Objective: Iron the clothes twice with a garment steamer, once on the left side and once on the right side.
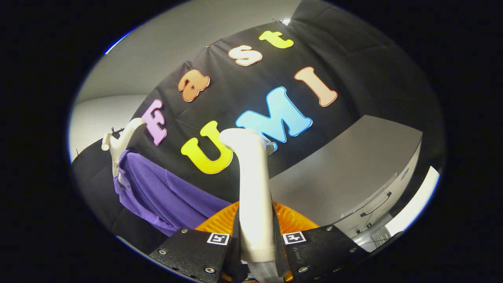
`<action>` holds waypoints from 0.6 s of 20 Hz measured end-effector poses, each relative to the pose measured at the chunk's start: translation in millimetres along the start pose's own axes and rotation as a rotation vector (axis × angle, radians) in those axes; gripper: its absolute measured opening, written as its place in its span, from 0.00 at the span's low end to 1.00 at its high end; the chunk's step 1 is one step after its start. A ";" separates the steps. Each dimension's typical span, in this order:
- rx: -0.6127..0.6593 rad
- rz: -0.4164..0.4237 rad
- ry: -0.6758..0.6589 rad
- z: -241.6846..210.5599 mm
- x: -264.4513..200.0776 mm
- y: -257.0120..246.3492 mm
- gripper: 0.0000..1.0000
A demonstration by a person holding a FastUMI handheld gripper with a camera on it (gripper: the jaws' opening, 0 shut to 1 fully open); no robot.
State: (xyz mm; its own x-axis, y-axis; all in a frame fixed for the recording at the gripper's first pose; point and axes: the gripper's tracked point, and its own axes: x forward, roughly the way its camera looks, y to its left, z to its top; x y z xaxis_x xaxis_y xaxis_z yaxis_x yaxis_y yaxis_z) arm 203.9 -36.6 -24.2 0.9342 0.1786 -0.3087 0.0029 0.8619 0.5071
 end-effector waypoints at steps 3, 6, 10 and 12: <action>-0.046 -0.008 -0.075 -9.5 -25.2 35.5 0.35; -0.097 -0.028 -0.157 -17.7 -42.7 63.7 0.35; -0.230 -0.008 -0.208 -36.4 -51.2 104.9 0.35; -0.312 -0.001 -0.237 -44.1 -54.9 121.7 0.35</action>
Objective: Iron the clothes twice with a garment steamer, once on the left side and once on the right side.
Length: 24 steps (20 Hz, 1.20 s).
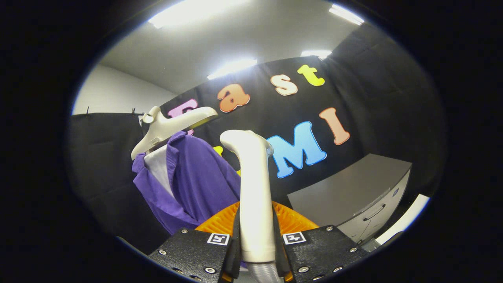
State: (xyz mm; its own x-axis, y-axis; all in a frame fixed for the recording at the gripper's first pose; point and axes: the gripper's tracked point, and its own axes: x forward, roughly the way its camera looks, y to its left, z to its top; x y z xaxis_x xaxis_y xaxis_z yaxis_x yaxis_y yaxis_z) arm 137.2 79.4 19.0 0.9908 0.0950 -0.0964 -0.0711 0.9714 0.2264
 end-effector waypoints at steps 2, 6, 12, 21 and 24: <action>-0.081 0.013 -0.036 -1.9 -1.3 17.8 0.36; -0.207 0.004 -0.111 -1.9 -8.6 41.8 0.35; -0.365 0.004 -0.124 -18.4 -12.4 68.2 0.35; -0.464 0.023 0.017 -81.0 -6.5 67.1 0.35; -0.474 0.021 0.060 -102.0 -10.1 53.5 0.35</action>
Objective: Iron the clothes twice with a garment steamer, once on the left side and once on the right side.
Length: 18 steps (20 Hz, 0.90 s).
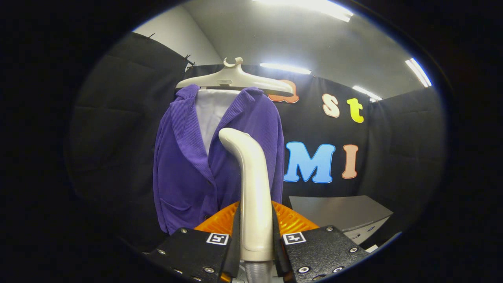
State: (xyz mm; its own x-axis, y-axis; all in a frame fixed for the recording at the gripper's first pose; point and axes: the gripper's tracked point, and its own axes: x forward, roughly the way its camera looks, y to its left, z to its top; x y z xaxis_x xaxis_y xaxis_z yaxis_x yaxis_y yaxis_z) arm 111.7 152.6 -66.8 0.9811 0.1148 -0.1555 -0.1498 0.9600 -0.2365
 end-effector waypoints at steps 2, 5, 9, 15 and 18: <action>-0.011 0.002 0.030 -21.2 -10.6 3.4 0.35; -0.019 0.016 0.099 -53.8 -14.8 8.3 0.36; -0.025 0.025 0.154 -83.2 -17.9 5.3 0.36; -0.041 0.058 0.239 -124.3 -24.6 3.9 0.36; -0.032 0.065 0.248 -140.2 -24.8 -0.2 0.36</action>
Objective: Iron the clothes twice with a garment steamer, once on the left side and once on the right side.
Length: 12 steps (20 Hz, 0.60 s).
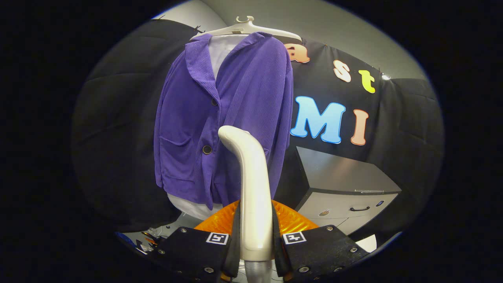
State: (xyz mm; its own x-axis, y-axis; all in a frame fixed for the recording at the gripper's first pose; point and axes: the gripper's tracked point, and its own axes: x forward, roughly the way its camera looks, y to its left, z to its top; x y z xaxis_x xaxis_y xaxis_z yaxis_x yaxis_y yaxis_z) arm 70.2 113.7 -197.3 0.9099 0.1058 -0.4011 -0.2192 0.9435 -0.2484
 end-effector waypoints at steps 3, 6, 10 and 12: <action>-0.021 0.001 0.022 -18.4 5.7 -2.5 0.36; -0.008 0.023 0.094 -53.9 9.8 1.1 0.36; -0.016 0.055 0.181 -100.5 15.1 5.9 0.36; -0.021 0.057 0.206 -119.8 15.9 5.0 0.36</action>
State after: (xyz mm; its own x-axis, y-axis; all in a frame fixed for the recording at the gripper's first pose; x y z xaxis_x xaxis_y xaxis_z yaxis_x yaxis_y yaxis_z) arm 41.4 82.5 -310.5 0.8051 0.0909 -0.5861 -0.2778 0.9309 -0.2372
